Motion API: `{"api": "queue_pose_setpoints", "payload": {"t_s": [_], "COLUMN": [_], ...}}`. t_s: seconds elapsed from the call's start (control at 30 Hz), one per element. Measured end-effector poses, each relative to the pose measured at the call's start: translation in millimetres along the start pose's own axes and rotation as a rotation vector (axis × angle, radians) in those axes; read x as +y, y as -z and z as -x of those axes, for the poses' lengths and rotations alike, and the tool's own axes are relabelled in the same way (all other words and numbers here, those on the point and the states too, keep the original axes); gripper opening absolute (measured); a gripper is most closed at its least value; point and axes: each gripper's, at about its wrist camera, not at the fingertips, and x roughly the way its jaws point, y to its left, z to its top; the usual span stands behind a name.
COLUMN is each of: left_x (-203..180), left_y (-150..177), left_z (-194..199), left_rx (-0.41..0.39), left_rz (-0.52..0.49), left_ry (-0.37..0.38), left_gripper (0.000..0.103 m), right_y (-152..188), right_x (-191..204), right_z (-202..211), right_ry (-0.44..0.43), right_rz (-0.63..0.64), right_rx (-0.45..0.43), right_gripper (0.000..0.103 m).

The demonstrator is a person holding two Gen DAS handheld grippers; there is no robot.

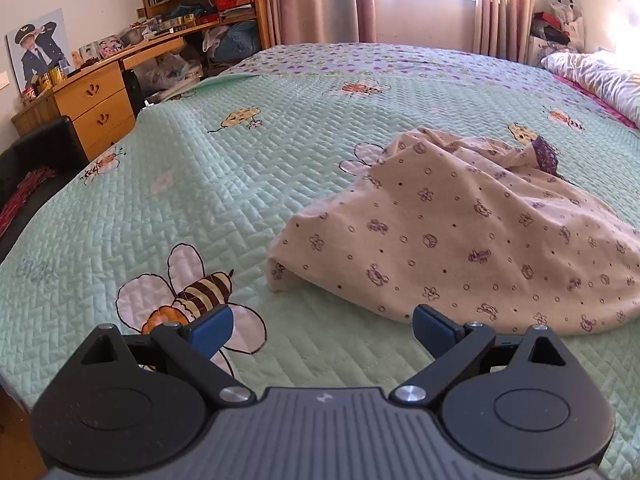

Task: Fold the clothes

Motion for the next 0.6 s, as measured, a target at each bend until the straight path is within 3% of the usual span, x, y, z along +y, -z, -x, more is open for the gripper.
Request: {"api": "queue_pose_setpoints", "payload": {"t_s": [0.03,0.1,0.2,0.23,0.3,0.37,0.4,0.5,0.6], "left_x": [2,8,22,28,38,40,37,12,-12], "left_y": [0,-4,-20,-27,-46,-67,-77,-99,-106], "left_z": [-1,-5,-11,-15,-29,-47,-57,-95,-127], "left_rx": [0.001,0.001,-0.04,-0.045,-0.05,-0.037,-0.029,0.013,0.052], "left_rz": [0.003,0.006,0.019,0.027,0.039,0.013,-0.015,-0.172,-0.304], "left_ry": [-0.005,-0.014,-0.014,-0.021,0.001,0.058,0.093,0.107,0.046], "left_gripper": [0.097,0.097,0.097,0.097,0.097,0.097,0.098,0.1,0.094], "right_y": [-1,-4,-9,-8,1,19,28,46,51], "right_x": [10,15,2,0,1,1,2,-1,-5], "right_z": [-12,-39,-52,-56,-61,-64,-65,-63,-53], "right_ry": [-0.007,0.065,0.183,0.162,0.039,0.013,0.0,0.006,0.011], "right_rz": [-0.009,-0.084,-0.179,-0.19,-0.192,-0.216,-0.228,-0.256,-0.248], "right_rx": [0.015,0.038,-0.009,-0.003,0.049,0.081,0.097,0.133,0.137], "right_gripper": [0.047,0.047,0.047,0.048,0.048,0.048,0.048,0.048,0.048]}}
